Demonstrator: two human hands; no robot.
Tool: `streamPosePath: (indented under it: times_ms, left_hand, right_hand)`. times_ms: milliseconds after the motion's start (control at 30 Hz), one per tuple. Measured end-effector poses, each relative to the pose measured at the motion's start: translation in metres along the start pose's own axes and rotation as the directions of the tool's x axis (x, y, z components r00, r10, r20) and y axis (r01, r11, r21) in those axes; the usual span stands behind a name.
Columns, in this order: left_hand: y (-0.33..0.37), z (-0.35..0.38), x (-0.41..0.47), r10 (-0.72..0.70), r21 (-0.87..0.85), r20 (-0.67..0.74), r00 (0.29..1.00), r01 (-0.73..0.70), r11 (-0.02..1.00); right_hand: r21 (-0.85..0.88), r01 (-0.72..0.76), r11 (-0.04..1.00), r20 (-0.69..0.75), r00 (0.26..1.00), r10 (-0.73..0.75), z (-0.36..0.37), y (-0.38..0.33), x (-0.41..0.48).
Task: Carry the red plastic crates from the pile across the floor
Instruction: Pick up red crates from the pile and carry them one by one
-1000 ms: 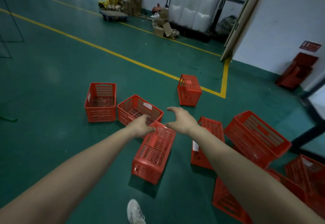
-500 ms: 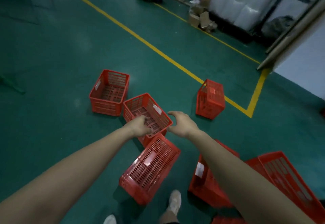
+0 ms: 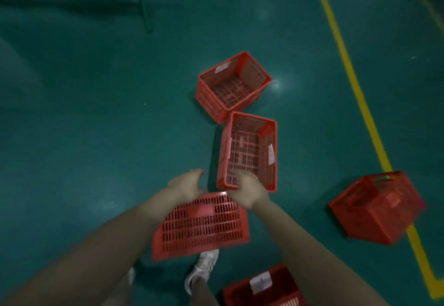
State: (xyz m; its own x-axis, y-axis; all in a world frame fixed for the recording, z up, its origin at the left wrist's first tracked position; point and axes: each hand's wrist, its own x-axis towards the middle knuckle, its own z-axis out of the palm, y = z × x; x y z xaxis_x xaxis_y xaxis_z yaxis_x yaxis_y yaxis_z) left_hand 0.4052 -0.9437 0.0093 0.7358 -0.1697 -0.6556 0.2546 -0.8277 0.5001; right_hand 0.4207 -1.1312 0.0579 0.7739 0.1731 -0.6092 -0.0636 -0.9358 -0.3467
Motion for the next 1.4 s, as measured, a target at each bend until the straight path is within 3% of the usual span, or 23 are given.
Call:
streamPosePath:
  times_ms: [300, 600, 700, 833, 967, 1033, 1100, 1233, 1400]
  left_hand:
    - [-0.073, 0.093, 0.106, -0.111, 0.058, 0.048, 0.993, 0.108, 0.992]
    - [-0.148, 0.188, 0.197, -0.131, 0.083, 0.028, 0.991, 0.128, 0.988]
    - [-0.163, 0.214, 0.21, -0.121, 0.157, 0.03, 0.992, 0.115, 0.981]
    - [-0.172, 0.234, 0.215, -0.071, 0.237, -0.098, 0.993, 0.092, 0.967]
    - [-0.172, 0.233, 0.213, -0.062, 0.21, -0.113, 0.992, 0.084, 0.974]
    - [-0.171, 0.231, 0.207, -0.066, 0.191, -0.072, 0.995, 0.078, 0.978]
    - [-0.172, 0.232, 0.199, -0.077, 0.164, 0.019, 0.997, 0.073, 0.984]
    - [-0.175, 0.248, 0.178, -0.034, 0.142, 0.207, 0.978, 0.005, 0.99]
    - [-0.175, 0.263, 0.165, -0.051, 0.092, 0.383, 0.922, 0.017, 0.996]
  right_hand:
    - [0.001, -0.002, 1.0, 0.169, 0.986, 0.002, 0.108, 0.078, 0.129]
    - [-0.086, 0.043, 0.995, 0.276, 0.961, -0.018, 0.225, 0.131, 0.23]
    - [-0.195, 0.146, 0.97, 0.321, 0.944, -0.078, 0.248, 0.144, 0.248]
    - [-0.323, 0.259, 0.91, 0.341, 0.929, -0.143, 0.271, 0.154, 0.254]
    - [-0.359, 0.251, 0.899, 0.247, 0.954, -0.168, 0.275, 0.151, 0.246]
    - [-0.365, 0.241, 0.899, 0.281, 0.949, -0.141, 0.271, 0.146, 0.242]
    - [-0.369, 0.252, 0.895, 0.392, 0.915, -0.096, 0.268, 0.143, 0.238]
    - [-0.322, 0.277, 0.905, 0.635, 0.772, -0.01, 0.269, 0.144, 0.226]
    - [-0.268, 0.211, 0.94, 0.762, 0.644, 0.073, 0.28, 0.148, 0.207]
